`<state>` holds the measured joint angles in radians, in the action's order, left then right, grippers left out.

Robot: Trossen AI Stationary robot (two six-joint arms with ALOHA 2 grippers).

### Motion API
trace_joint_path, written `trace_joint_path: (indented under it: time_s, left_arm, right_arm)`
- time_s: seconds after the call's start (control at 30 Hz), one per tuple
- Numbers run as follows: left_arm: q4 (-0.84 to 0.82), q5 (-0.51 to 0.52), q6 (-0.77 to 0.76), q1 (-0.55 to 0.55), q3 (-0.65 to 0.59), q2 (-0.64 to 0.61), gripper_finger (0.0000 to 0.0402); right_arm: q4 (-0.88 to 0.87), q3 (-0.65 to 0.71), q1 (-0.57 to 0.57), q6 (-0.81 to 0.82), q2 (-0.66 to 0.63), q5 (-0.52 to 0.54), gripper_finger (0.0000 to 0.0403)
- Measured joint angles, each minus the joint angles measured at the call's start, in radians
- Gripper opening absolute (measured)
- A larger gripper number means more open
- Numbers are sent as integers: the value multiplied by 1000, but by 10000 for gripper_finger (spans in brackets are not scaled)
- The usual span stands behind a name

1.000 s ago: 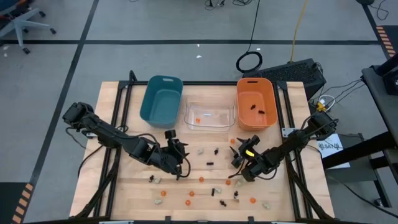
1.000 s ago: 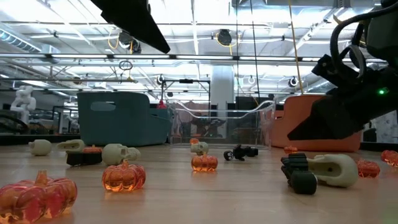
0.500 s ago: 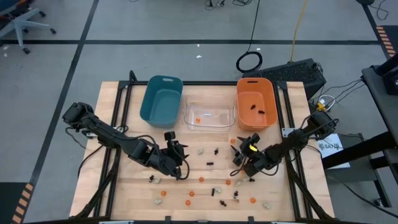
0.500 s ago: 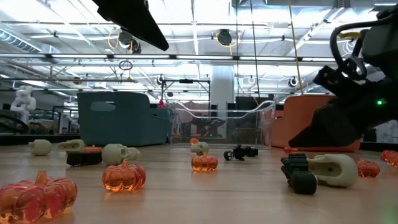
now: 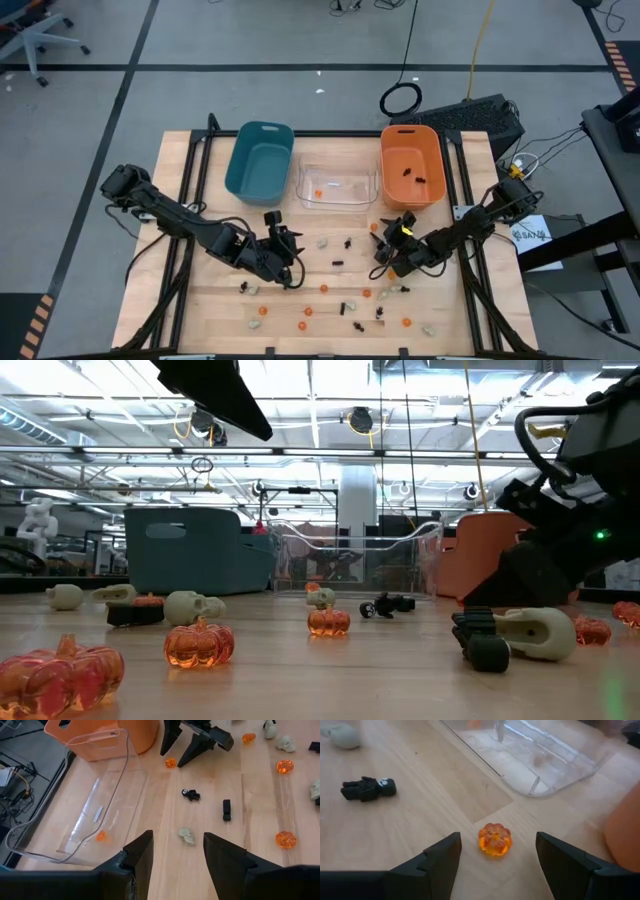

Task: Sort Halloween decoration
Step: Put the orange pumpkin toy into the transparent bin

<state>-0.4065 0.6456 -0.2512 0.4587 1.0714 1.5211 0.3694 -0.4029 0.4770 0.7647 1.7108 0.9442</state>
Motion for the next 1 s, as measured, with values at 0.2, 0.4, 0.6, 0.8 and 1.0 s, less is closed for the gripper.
trace_joint_path:
  time_s: [0.2, 0.4, 0.6, 0.8, 1.0]
  left_arm:
    - [0, 0, -4, 0, 0, 0, 171]
    - [0, 0, -6, 0, 0, 0, 171]
    - [0, 0, -6, 0, 0, 0, 171]
    - [0, 0, -29, 0, 0, 0, 171]
    - [-2, 0, -31, 0, 0, 0, 171]
  right_arm:
    - [163, 0, -4, -26, 116, 35, 241]
    - [246, -2, -4, -21, 184, 40, 192]
    - [240, -2, -4, -25, 189, 34, 131]
    - [235, -2, -3, -29, 191, 39, 76]
    - [238, -1, -3, -31, 192, 45, 61]
